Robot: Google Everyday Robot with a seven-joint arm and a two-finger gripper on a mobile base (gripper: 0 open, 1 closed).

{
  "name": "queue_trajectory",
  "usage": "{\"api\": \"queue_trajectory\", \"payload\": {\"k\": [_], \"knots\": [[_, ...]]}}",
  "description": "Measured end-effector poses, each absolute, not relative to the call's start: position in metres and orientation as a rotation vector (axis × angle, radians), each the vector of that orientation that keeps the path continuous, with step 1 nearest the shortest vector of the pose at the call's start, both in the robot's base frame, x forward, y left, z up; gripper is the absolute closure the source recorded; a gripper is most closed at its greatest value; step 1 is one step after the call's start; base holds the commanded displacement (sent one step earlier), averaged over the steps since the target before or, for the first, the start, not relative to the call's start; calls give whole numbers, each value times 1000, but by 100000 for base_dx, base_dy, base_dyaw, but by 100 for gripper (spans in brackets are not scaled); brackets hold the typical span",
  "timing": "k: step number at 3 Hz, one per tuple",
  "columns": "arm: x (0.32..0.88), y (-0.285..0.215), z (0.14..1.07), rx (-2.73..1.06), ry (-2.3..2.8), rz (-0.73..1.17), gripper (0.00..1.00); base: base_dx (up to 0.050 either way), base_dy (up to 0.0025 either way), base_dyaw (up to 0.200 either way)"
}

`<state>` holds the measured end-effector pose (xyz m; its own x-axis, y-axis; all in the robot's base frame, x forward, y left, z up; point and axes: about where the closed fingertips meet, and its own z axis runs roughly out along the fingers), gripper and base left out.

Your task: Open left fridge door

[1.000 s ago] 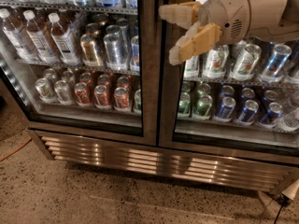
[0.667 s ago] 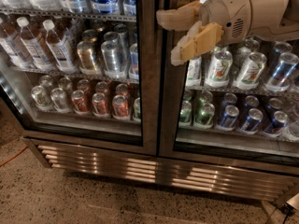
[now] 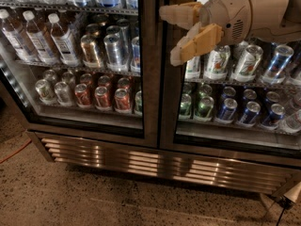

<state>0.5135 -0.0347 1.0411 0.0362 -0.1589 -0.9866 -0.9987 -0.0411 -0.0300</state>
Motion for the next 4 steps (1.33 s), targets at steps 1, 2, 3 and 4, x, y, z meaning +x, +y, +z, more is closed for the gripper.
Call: {"api": "queue_trajectory", "payload": {"k": [1,2,3,4], "knots": [[525,-31,1044,-1341,1292,1148,0,0,0,0],[546,-28,1049,-1281,1326,1138,0,0,0,0],[546,-28,1049,-1281,1326,1138,0,-3039,-239,15791],[546,-28,1049,-1281,1326,1138,0,0,0,0]]}}
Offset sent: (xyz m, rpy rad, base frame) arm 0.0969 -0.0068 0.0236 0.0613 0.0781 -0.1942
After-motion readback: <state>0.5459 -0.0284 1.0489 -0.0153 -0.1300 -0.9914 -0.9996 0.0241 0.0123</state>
